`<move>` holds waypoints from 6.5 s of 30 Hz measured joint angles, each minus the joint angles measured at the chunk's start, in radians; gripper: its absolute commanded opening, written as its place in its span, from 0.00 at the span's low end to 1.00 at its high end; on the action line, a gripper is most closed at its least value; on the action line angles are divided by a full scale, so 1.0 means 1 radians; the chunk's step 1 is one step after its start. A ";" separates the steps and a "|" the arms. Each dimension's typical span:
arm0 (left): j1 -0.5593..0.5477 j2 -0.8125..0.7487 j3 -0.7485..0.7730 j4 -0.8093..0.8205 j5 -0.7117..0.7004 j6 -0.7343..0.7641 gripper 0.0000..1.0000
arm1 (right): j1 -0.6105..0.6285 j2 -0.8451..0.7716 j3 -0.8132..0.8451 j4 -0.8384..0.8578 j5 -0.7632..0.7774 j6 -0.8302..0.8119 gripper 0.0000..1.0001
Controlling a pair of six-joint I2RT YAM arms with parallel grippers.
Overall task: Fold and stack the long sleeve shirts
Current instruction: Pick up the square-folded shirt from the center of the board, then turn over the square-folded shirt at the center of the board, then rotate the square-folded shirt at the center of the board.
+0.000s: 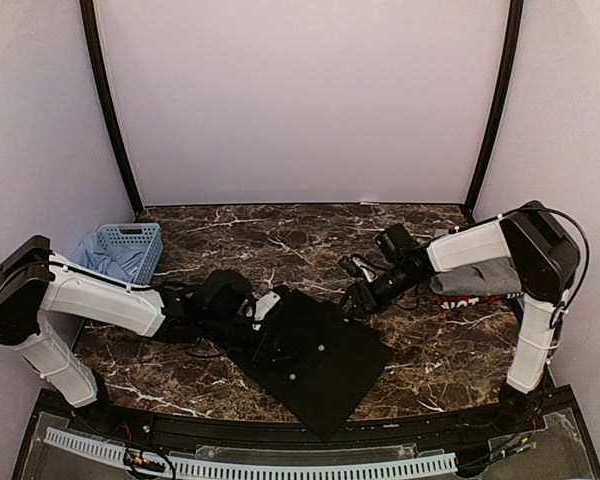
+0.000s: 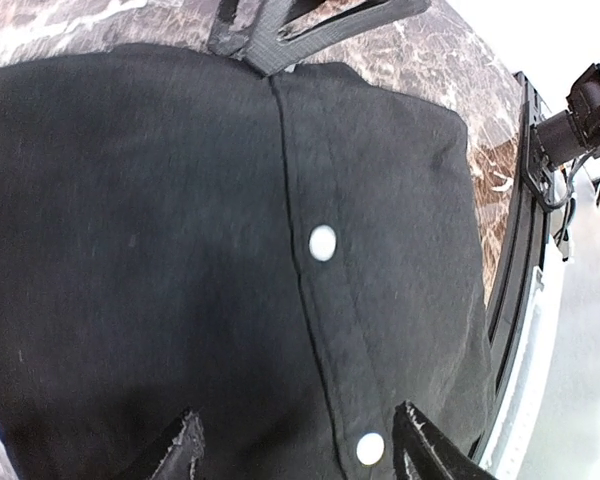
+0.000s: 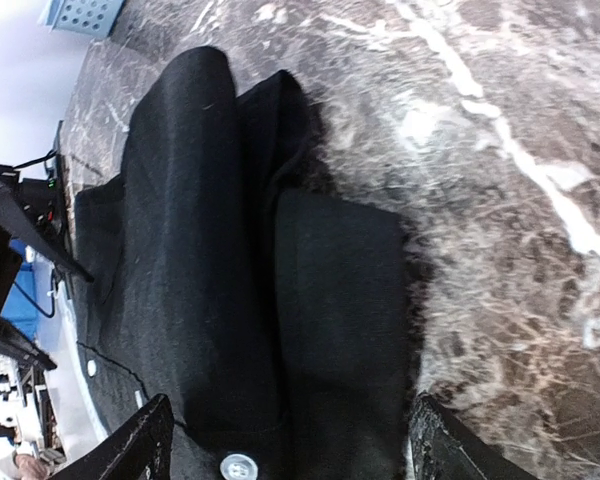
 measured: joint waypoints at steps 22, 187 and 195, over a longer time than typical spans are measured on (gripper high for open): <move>-0.001 0.040 -0.084 0.087 -0.076 -0.066 0.62 | 0.107 0.096 -0.038 0.087 -0.269 0.016 0.38; 0.077 -0.197 -0.272 0.026 -0.110 -0.574 0.79 | 0.071 0.064 0.153 0.016 0.339 0.026 0.94; 0.126 -0.073 -0.174 0.058 -0.138 -0.548 0.75 | 0.071 -0.134 -0.129 0.119 0.347 0.106 0.93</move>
